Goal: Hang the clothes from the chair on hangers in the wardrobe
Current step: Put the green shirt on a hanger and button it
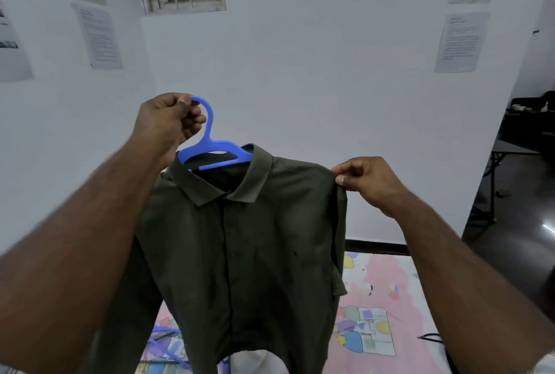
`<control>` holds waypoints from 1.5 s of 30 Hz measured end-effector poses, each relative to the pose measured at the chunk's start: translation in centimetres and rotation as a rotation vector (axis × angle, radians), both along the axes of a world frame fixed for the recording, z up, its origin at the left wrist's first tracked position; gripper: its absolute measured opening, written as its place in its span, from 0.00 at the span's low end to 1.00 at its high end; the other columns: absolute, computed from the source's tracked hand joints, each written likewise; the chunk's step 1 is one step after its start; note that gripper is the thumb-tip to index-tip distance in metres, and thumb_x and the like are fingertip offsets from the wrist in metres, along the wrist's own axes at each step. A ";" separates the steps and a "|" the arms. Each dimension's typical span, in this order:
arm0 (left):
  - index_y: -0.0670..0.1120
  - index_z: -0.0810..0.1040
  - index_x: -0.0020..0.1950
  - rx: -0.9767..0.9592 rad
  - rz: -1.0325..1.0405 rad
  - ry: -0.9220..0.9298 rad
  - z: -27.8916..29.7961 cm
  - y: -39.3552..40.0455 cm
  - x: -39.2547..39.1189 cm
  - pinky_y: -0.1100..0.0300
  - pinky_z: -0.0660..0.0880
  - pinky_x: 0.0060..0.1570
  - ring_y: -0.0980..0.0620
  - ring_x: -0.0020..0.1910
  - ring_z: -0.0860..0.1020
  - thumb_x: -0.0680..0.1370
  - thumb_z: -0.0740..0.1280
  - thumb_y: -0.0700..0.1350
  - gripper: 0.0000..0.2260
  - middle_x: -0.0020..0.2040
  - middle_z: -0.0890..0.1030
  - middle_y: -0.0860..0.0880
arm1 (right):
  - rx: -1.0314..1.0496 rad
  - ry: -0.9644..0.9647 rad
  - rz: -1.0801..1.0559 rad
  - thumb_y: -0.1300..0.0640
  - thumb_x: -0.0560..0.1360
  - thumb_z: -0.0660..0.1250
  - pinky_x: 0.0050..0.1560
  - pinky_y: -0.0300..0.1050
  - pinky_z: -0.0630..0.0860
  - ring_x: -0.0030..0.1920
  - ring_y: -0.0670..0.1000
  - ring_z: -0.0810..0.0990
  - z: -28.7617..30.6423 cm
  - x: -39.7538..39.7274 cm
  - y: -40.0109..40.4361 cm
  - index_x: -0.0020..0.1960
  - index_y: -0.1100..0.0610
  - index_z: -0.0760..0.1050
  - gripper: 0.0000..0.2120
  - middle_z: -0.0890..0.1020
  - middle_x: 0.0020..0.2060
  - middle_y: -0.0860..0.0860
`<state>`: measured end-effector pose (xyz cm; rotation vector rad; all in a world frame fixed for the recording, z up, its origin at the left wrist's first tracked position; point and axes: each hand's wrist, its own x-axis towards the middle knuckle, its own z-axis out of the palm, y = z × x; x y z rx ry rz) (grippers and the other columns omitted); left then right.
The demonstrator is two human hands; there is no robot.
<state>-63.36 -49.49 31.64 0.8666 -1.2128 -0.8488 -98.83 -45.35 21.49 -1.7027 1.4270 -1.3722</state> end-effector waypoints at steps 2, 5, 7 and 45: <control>0.43 0.78 0.49 0.022 -0.014 0.003 -0.1 0.0 0.4 0.60 0.80 0.44 0.53 0.36 0.80 0.85 0.62 0.43 0.08 0.38 0.79 0.48 | -0.004 -0.084 0.026 0.70 0.76 0.69 0.51 0.45 0.82 0.47 0.51 0.86 -0.1 0.2 0.1 0.50 0.61 0.84 0.09 0.86 0.43 0.55; 0.43 0.78 0.49 0.031 -0.018 0.024 -0.2 -0.1 0.7 0.59 0.80 0.45 0.52 0.37 0.80 0.85 0.62 0.42 0.08 0.38 0.79 0.48 | -0.021 -0.167 0.025 0.69 0.76 0.69 0.51 0.47 0.82 0.45 0.51 0.84 -0.6 0.2 0.1 0.51 0.58 0.84 0.09 0.85 0.42 0.55; 0.43 0.79 0.48 0.033 -0.020 0.045 -0.3 -0.2 0.6 0.59 0.79 0.44 0.52 0.37 0.80 0.84 0.62 0.43 0.09 0.38 0.79 0.48 | 0.020 -0.105 0.036 0.66 0.75 0.72 0.54 0.48 0.81 0.46 0.51 0.84 -1.2 0.1 -0.2 0.57 0.55 0.82 0.12 0.84 0.45 0.54; 0.44 0.78 0.47 0.047 -0.095 0.073 -1.8 -1.3 -5.1 0.61 0.79 0.41 0.53 0.35 0.80 0.85 0.61 0.41 0.09 0.37 0.79 0.49 | -0.077 0.447 -0.032 0.54 0.78 0.70 0.64 0.36 0.68 0.59 0.40 0.78 4.2 3.0 -0.5 0.64 0.50 0.81 0.15 0.82 0.59 0.42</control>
